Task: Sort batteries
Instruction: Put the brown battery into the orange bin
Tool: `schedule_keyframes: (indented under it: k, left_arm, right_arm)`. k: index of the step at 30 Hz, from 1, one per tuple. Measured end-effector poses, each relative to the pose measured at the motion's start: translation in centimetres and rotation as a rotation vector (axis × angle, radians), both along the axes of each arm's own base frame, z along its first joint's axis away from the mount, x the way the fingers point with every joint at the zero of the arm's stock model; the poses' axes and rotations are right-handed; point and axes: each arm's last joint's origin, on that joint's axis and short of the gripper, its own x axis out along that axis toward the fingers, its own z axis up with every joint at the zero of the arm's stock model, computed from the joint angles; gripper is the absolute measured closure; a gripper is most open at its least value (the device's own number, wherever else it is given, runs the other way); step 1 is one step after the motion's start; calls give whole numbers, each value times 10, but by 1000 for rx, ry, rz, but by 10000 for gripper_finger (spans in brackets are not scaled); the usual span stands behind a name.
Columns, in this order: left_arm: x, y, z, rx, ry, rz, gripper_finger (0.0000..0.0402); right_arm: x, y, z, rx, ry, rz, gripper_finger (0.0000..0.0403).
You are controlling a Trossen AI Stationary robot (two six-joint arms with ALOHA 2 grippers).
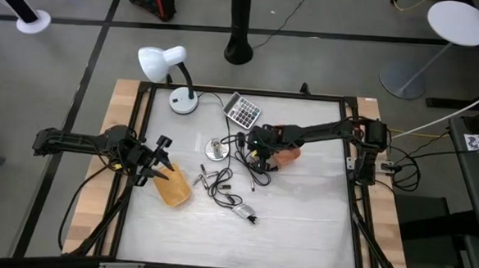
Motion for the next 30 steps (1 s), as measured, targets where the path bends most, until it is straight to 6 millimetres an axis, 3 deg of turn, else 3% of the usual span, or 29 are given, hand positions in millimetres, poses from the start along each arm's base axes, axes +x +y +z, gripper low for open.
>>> schedule_keyframes:
  k: [12,17,20,25,30]
  left_arm:
    - [0,1,4,-37,-22,17,272]
    - [0,11,15,-210,-115,353,272]
    - [1,15,15,-260,-112,495,272]
    - [7,15,13,-329,-49,489,274]
    - [18,15,28,-333,14,492,290]
  right_arm:
    - [8,-2,61,26,155,0,375]
    - [0,0,81,44,279,0,375]
    - [-8,0,83,22,362,-9,375]
    - [-19,1,74,-9,473,-17,374]
    - [-25,2,63,-1,511,-14,374]
